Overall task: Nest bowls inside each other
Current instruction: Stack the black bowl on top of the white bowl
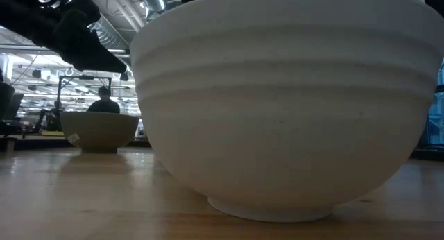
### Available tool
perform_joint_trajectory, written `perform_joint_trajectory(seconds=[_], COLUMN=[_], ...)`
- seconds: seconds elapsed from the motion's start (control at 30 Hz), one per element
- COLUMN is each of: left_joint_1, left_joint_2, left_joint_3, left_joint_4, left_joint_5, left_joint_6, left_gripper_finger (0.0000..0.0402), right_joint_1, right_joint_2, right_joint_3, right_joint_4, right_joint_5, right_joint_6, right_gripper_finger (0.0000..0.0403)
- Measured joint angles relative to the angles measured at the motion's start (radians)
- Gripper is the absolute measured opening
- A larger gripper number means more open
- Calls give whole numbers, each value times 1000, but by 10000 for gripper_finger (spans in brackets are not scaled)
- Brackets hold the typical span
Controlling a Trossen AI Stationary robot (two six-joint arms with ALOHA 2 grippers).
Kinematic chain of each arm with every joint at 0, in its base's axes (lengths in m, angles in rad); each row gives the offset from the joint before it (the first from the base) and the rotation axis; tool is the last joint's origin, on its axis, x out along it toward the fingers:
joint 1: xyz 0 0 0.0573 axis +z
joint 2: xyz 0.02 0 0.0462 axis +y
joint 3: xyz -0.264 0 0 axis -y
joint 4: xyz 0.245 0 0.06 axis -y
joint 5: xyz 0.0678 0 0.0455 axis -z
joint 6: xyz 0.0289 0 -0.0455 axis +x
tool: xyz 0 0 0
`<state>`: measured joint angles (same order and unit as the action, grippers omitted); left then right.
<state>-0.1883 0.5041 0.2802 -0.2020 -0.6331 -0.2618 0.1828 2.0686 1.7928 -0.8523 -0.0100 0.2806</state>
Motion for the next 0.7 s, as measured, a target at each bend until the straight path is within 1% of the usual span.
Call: perform_joint_trajectory(seconds=[0.23,0.57,0.7], left_joint_1=[0,0,0], left_joint_2=[0,0,0], left_joint_3=[0,0,0], left_joint_4=[0,0,0], left_joint_5=[0,0,0], left_joint_6=[1,1,1], left_gripper_finger=[82,82,82], right_joint_1=[-10,4,4], right_joint_2=[0,0,0], right_joint_3=[0,0,0], right_joint_4=[0,1,2], right_joint_5=[1,1,0], right_joint_6=[29,4,9], right_gripper_finger=[66,69,89])
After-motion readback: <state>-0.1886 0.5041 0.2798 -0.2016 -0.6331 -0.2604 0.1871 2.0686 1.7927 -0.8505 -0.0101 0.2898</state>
